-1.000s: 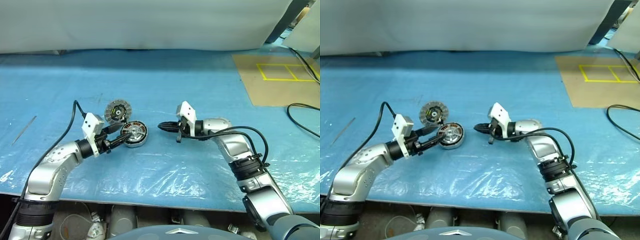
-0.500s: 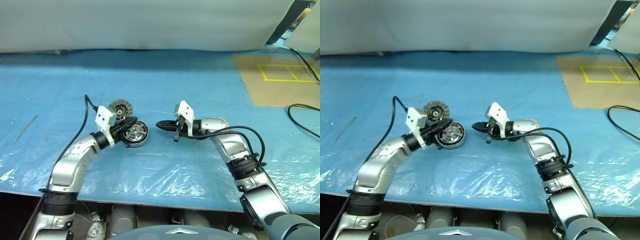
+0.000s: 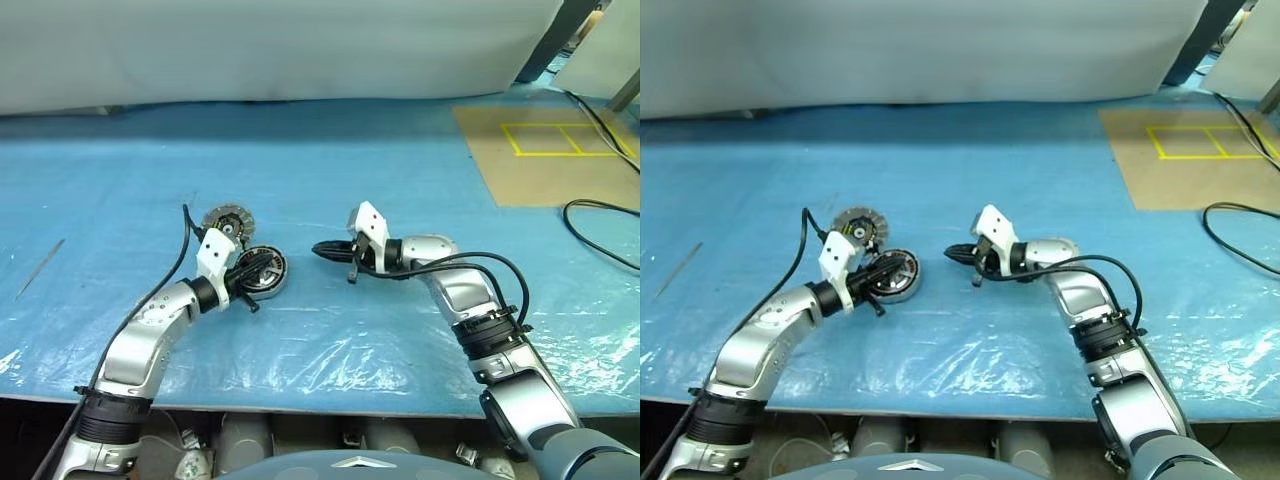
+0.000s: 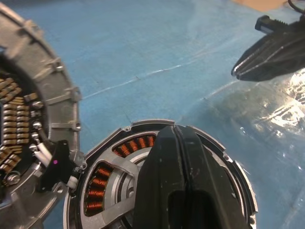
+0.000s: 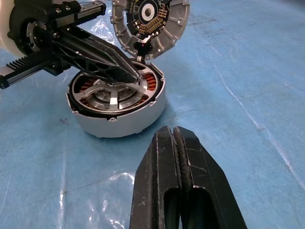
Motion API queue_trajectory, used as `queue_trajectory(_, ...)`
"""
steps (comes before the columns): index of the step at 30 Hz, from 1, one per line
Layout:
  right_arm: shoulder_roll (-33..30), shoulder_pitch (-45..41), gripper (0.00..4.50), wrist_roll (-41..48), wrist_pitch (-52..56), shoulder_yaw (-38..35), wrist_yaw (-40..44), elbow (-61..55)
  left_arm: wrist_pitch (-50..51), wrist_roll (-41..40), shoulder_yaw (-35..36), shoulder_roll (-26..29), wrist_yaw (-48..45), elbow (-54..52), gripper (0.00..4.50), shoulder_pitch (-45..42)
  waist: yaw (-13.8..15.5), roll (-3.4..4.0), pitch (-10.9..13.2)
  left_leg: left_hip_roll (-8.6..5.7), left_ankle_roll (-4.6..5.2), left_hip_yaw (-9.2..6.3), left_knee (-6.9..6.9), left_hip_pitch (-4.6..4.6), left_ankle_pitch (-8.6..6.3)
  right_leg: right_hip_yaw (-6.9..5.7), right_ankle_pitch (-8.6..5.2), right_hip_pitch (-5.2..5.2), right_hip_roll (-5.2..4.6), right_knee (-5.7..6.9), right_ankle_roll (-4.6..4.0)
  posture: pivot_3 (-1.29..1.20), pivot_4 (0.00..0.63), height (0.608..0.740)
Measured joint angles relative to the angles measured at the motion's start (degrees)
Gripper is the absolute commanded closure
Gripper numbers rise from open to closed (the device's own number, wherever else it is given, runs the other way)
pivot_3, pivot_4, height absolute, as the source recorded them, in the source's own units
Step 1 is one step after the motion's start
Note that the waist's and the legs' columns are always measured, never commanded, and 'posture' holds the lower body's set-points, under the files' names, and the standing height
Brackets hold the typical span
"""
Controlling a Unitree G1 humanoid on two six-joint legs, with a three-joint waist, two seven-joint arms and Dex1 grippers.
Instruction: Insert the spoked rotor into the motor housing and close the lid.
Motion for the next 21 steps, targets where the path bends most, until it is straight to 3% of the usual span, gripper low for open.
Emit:
queue_trajectory(5,0.45,-0.17,4.50,-0.09,-0.31,0.06,0.05,0.40,-0.78,-2.16,3.00,-0.70,-0.34,0.20,4.49,-0.10,0.26,-0.02,0.01,-0.01,0.00,0.00,0.00,-0.06,0.00,0.00,0.00,-0.01,-0.01,-0.04,0.00,0.00,0.150,0.740)
queue_trajectory(21,0.41,-0.17,4.50,-0.21,-0.31,0.08,0.09,0.40,-1.42,1.85,0.45,1.72,0.15,-0.86,4.49,2.45,0.26,-0.01,0.01,-0.04,0.01,-0.01,-0.06,0.05,0.00,-0.01,-0.01,0.05,-0.06,-0.07,0.00,0.00,0.150,0.740)
